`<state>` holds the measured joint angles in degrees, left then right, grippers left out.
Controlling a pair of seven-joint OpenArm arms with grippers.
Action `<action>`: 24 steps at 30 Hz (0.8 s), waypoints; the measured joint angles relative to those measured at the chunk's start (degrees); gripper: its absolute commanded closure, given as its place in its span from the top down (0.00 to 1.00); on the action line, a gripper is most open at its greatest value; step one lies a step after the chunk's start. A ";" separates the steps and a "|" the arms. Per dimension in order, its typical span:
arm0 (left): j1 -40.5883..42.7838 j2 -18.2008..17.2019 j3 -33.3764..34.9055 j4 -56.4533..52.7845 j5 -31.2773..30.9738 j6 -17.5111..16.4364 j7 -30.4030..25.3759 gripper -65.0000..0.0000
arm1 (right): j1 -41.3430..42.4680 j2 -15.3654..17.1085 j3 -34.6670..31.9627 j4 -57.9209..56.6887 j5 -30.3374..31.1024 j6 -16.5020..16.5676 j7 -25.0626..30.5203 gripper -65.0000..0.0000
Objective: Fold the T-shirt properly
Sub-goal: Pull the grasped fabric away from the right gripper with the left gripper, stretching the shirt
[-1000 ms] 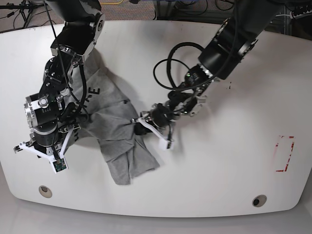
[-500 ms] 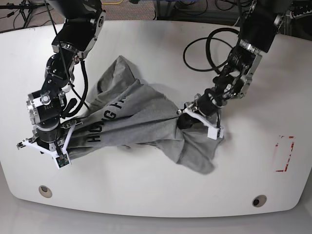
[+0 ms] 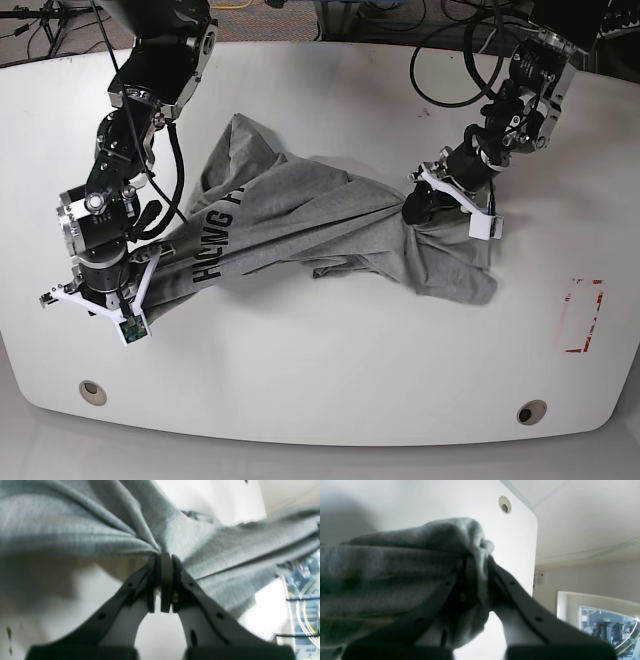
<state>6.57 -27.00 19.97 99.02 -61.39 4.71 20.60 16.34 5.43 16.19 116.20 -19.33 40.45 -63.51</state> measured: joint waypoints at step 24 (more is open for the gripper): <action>7.21 -8.20 -13.18 8.76 0.39 0.42 3.30 0.66 | 0.00 -1.49 0.24 0.00 -1.33 0.04 -0.17 0.01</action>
<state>13.78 -35.20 6.79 107.79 -60.99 5.13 23.90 16.34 3.95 16.43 116.20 -20.67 40.49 -63.68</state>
